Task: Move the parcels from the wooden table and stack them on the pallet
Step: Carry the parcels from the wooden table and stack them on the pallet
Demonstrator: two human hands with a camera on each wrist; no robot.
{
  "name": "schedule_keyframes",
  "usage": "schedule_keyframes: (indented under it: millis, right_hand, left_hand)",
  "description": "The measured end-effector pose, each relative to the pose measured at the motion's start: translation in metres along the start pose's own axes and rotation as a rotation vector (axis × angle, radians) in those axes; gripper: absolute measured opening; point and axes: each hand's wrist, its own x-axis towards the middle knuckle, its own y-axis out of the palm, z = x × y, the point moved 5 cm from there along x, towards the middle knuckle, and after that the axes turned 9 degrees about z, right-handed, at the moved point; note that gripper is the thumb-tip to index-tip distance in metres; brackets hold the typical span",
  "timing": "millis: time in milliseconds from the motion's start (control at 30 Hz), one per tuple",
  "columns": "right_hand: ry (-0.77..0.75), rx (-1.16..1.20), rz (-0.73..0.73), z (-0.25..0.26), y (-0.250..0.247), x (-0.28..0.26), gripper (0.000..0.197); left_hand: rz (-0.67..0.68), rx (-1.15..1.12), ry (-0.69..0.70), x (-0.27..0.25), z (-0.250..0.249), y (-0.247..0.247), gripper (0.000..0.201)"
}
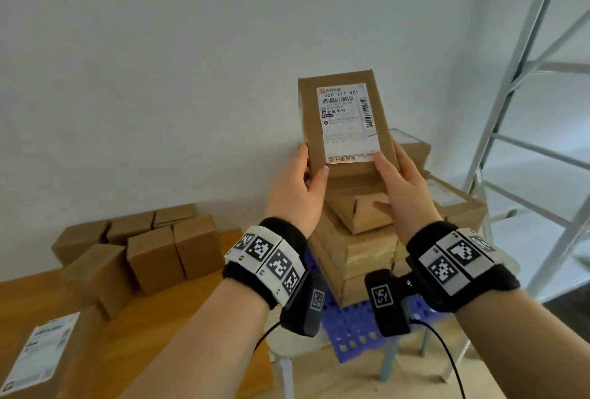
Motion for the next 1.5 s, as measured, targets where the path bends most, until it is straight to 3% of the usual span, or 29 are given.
schedule_keyframes:
  millis: [233,600,933,1067,1167,1500]
  right_hand:
    - [-0.017,0.004,-0.062,-0.002,-0.065,0.055,0.052]
    - [0.158,0.009,-0.202,-0.025,-0.14,0.121,0.049]
    - [0.289,0.008,-0.057,-0.049,-0.199,0.153,0.046]
    - [0.362,0.023,0.008,-0.067,-0.226,0.154,0.036]
    - [0.412,0.005,0.066,-0.087,-0.232,0.153,0.046]
    - [0.44,-0.145,0.092,-0.116,-0.223,0.165,0.051]
  left_hand:
    - [0.063,-0.028,-0.009,0.06,0.002,0.061,0.054]
    - [0.121,0.038,-0.004,0.123,0.003,0.123,0.048]
    - [0.073,0.334,-0.283,0.122,0.006,0.174,0.044]
    - [0.122,0.624,-0.382,0.118,0.01,0.201,0.04]
    - [0.179,0.844,-0.483,0.112,0.021,0.209,0.041]
    - [0.161,0.875,-0.471,0.106,0.024,0.21,0.035]
